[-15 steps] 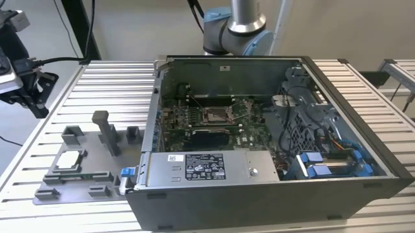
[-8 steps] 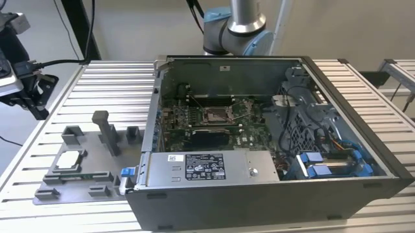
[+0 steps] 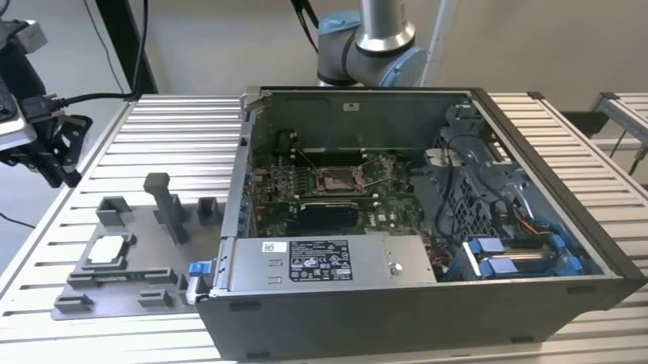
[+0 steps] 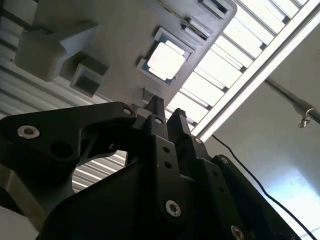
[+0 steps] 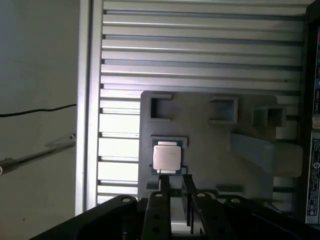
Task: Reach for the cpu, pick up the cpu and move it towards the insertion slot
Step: 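Reach for the cpu, then pick up the cpu and move it towards the insertion slot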
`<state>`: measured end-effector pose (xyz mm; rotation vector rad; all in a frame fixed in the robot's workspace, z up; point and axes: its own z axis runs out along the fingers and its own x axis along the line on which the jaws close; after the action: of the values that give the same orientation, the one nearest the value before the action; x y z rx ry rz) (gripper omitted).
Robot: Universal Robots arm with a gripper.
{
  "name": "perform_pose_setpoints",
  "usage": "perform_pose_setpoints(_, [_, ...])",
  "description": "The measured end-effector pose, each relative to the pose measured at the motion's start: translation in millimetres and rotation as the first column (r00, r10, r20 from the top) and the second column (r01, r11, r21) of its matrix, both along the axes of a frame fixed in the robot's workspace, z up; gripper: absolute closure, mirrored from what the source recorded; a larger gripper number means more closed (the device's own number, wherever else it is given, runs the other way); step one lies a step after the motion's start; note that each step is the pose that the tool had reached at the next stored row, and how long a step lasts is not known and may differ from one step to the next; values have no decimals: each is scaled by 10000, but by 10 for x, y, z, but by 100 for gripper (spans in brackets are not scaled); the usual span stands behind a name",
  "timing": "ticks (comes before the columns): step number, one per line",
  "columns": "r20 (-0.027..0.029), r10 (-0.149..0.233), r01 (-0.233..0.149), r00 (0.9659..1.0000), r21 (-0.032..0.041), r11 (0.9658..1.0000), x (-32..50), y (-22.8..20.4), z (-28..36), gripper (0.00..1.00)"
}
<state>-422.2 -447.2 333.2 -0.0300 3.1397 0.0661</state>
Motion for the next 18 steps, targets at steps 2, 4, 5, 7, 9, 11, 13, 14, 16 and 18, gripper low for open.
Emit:
perform_pose_setpoints(2, [0,0,0,10000,0,10000,0,0,0,0])
perform_pose_setpoints(4, [-1,0,0,10000,-1,10000,-1,0,0,0])
perform_pose_setpoints(5, [-1,1,-1,10000,-1,10000,-1,0,0,0])
perform_pose_setpoints(7, [0,1,-1,10000,0,10000,-1,0,0,0])
perform_pose_setpoints(9, [0,0,0,10000,-1,10000,-2,0,0,0])
perform_pose_setpoints(11, [0,0,0,10000,-1,10000,-2,0,0,0])
perform_pose_setpoints(13, [-1,0,0,10000,-1,10000,-2,0,-1,0])
perform_pose_setpoints(14, [-1,0,0,10000,-1,10000,-3,0,-4,0])
perform_pose_setpoints(16, [1,1,-1,10000,0,10000,-3,-1,-25,0])
perform_pose_setpoints(18, [-1,1,-1,10000,-1,10000,-3,0,-53,0])
